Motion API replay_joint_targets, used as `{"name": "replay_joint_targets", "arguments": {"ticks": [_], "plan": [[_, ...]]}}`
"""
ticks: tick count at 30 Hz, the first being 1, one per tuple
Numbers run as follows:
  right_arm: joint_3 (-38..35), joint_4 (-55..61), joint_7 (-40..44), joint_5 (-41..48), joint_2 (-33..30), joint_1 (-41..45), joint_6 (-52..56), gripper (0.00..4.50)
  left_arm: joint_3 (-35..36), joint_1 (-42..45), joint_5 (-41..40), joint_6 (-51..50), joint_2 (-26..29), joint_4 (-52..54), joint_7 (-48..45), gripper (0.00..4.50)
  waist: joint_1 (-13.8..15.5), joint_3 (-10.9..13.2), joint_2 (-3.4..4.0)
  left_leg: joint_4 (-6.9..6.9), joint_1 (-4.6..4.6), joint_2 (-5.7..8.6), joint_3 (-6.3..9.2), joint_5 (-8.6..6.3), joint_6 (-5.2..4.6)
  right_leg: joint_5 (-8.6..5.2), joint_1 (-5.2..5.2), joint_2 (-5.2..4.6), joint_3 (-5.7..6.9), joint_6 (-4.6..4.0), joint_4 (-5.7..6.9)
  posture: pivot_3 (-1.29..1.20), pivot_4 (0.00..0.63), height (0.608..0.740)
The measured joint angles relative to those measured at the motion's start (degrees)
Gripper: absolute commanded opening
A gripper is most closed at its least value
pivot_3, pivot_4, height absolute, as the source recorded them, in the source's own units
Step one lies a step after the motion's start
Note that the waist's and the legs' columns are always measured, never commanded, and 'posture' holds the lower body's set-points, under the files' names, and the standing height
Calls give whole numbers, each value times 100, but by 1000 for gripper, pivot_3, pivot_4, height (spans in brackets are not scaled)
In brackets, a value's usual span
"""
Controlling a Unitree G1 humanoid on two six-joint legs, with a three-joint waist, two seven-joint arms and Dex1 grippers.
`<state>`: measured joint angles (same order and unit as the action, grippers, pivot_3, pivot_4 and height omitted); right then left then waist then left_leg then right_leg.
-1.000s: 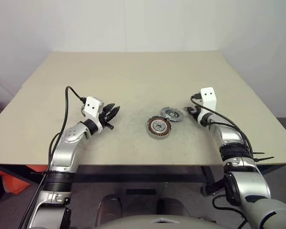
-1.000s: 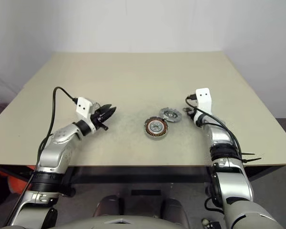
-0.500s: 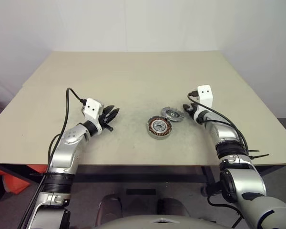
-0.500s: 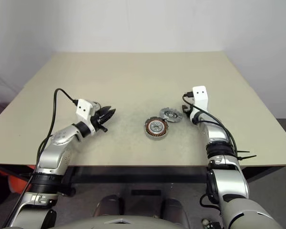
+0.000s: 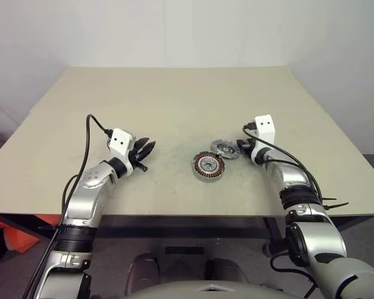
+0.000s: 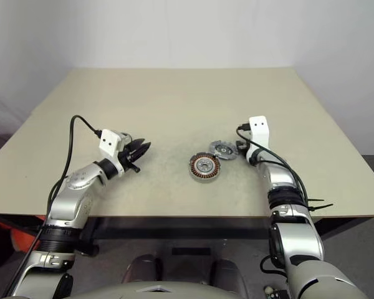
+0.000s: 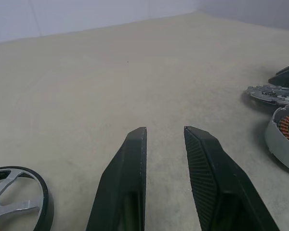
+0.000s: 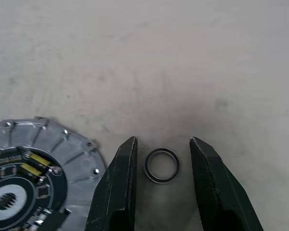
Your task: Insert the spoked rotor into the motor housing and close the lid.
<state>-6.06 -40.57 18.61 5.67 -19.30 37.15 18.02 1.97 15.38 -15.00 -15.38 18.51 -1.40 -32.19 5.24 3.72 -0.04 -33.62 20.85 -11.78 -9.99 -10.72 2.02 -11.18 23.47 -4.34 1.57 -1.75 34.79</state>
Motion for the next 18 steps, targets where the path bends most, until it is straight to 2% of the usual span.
{"name": "replay_joint_targets", "arguments": {"ticks": [11,15,18], "plan": [[-7,-4,4,6,-40,-20,57,1887,0,-3,13,0,0,0,-1,1302,0,0,0,0,-3,0,0,0,0,0,-2,0,0,0,0,0,0,740],[-67,-3,-3,12,-44,-19,134,716,0,-4,15,0,8,0,0,1302,-1,0,0,0,-6,0,0,0,0,0,-5,0,0,1,0,0,0,740],[-71,-3,-3,13,-42,-19,146,716,0,-3,16,0,9,0,0,1302,-1,0,0,0,-7,0,0,0,0,0,-5,1,0,1,0,0,0,740]]}}
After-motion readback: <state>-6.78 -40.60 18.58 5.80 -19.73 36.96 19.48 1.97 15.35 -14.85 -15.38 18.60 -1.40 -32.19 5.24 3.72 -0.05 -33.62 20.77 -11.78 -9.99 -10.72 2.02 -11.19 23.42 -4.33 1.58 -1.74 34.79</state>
